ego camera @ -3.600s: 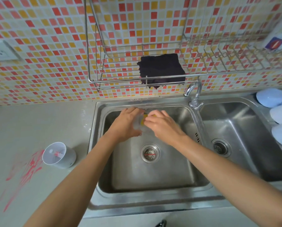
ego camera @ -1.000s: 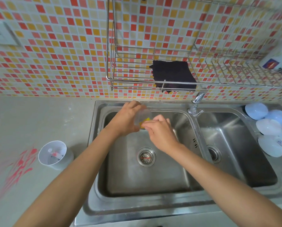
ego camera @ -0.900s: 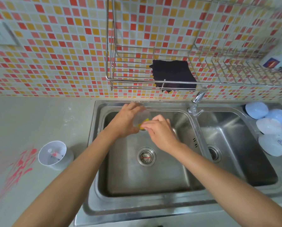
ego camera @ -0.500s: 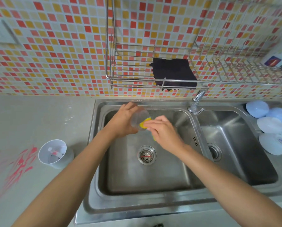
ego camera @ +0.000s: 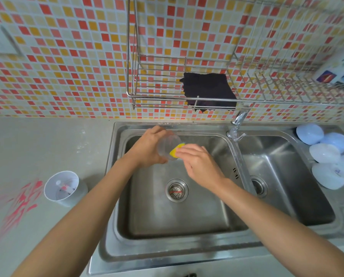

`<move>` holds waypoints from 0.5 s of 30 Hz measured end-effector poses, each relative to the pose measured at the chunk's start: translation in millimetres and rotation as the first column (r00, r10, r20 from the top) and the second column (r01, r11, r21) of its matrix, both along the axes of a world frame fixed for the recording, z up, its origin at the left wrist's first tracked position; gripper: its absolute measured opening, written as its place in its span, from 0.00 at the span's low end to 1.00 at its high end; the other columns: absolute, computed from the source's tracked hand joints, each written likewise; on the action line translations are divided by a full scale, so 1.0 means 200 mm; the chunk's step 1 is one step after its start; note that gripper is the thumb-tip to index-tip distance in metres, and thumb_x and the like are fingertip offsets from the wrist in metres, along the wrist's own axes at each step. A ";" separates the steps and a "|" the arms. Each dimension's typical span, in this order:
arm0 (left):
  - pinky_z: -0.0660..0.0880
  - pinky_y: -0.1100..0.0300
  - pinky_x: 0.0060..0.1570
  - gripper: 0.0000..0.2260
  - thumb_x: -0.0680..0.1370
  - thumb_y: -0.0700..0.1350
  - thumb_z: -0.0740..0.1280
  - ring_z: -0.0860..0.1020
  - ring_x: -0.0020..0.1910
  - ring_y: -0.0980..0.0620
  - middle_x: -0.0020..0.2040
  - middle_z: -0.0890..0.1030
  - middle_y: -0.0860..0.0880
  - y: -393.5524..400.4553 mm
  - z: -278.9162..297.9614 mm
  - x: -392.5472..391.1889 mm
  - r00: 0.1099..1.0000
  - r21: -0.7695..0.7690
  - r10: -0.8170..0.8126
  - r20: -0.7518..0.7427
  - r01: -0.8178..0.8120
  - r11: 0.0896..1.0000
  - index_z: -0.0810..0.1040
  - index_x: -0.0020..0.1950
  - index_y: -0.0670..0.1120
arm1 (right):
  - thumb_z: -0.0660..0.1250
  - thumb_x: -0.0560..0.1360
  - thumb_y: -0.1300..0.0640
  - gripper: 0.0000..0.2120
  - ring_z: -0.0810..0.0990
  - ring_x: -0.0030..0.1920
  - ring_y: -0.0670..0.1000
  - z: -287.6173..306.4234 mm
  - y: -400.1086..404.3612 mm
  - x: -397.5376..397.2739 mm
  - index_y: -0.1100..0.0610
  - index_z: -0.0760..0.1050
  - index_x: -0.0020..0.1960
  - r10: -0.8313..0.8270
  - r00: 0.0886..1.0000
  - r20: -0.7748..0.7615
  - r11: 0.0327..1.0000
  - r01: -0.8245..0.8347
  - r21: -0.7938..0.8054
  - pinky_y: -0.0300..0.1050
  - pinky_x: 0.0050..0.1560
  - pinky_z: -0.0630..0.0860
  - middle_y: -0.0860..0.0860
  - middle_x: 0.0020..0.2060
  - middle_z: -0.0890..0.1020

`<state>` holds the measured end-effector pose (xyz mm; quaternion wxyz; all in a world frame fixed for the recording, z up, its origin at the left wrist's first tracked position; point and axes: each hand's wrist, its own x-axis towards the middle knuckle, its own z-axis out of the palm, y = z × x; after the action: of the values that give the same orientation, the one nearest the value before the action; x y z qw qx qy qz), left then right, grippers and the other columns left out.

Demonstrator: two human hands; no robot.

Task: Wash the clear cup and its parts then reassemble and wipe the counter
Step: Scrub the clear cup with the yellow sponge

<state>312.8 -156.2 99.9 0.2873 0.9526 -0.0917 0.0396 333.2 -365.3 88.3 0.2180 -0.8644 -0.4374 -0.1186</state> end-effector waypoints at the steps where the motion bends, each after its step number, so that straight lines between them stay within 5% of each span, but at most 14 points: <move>1: 0.72 0.53 0.60 0.40 0.59 0.48 0.81 0.73 0.60 0.46 0.61 0.73 0.48 0.00 0.00 0.00 1.000 0.019 -0.006 -0.007 0.006 1.000 0.71 0.69 0.49 | 0.67 0.72 0.67 0.13 0.80 0.54 0.50 0.00 0.01 -0.03 0.57 0.83 0.54 0.002 0.993 -0.114 0.998 0.004 0.056 0.46 0.55 0.76 0.49 0.52 0.85; 4: 0.73 0.51 0.61 0.40 0.60 0.48 0.81 0.73 0.60 0.46 0.61 0.73 0.48 0.01 -0.01 -0.01 0.999 0.032 -0.032 -0.020 0.032 0.999 0.71 0.69 0.48 | 0.69 0.73 0.66 0.11 0.79 0.53 0.48 0.00 0.01 -0.06 0.57 0.83 0.53 0.042 0.976 -0.214 0.994 -0.019 0.111 0.38 0.57 0.73 0.49 0.50 0.85; 10: 0.65 0.66 0.58 0.40 0.61 0.45 0.81 0.72 0.60 0.50 0.61 0.73 0.48 -0.02 0.03 0.00 0.999 -0.044 -0.019 -0.039 0.017 0.999 0.71 0.70 0.48 | 0.74 0.69 0.63 0.15 0.79 0.55 0.51 -0.01 -0.07 0.09 0.53 0.81 0.54 0.084 0.974 0.209 0.988 -0.054 -0.145 0.47 0.43 0.73 0.45 0.54 0.83; 15: 0.65 0.64 0.62 0.40 0.62 0.45 0.80 0.72 0.65 0.51 0.66 0.73 0.49 -0.03 0.02 -0.01 0.996 -0.234 0.042 -0.077 -0.058 0.970 0.66 0.71 0.45 | 0.72 0.71 0.65 0.11 0.79 0.55 0.53 0.00 -0.04 0.12 0.55 0.82 0.53 0.033 0.951 0.308 0.999 -0.028 -0.020 0.48 0.46 0.74 0.47 0.53 0.83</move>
<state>310.9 -161.8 104.7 0.4006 0.9145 -0.0520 0.0235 356.7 -373.6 88.5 0.1420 -0.8300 -0.4804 -0.2454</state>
